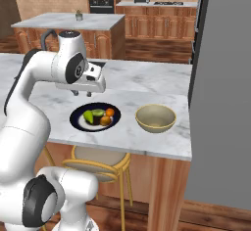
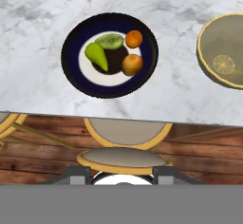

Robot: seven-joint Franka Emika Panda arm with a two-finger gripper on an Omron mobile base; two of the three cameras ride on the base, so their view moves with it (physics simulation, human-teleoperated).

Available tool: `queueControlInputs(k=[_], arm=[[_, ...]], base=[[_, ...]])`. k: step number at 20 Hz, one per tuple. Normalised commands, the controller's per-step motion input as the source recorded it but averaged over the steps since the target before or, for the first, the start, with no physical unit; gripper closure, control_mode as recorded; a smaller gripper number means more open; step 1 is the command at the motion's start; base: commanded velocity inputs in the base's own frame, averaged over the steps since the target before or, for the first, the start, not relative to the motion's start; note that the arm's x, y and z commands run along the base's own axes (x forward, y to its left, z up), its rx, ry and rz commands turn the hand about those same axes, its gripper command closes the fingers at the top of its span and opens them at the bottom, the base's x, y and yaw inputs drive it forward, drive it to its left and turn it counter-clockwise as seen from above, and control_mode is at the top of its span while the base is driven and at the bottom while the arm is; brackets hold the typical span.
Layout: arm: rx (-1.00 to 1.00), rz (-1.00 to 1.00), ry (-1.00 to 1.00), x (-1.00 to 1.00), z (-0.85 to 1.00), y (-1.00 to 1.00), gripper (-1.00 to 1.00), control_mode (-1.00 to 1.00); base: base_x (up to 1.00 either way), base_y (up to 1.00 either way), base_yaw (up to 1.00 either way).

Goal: Take the fruits from the plate on the dining counter and place two fruits in each bowl.

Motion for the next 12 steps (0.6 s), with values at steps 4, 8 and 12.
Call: queueControlInputs(k=[4,8,12], arm=[[0.0,0.0,0.0,-0.08,-0.07,0.0,-1.0,-1.0],[0.0,0.0,0.0,-0.13,-0.26,-0.02,-1.0,-1.0],[0.0,0.0,0.0,-0.01,-0.34,0.0,-1.0,-1.0]], base=[[0.0,0.0,0.0],[0.0,0.0,0.0],[0.0,0.0,0.0]])
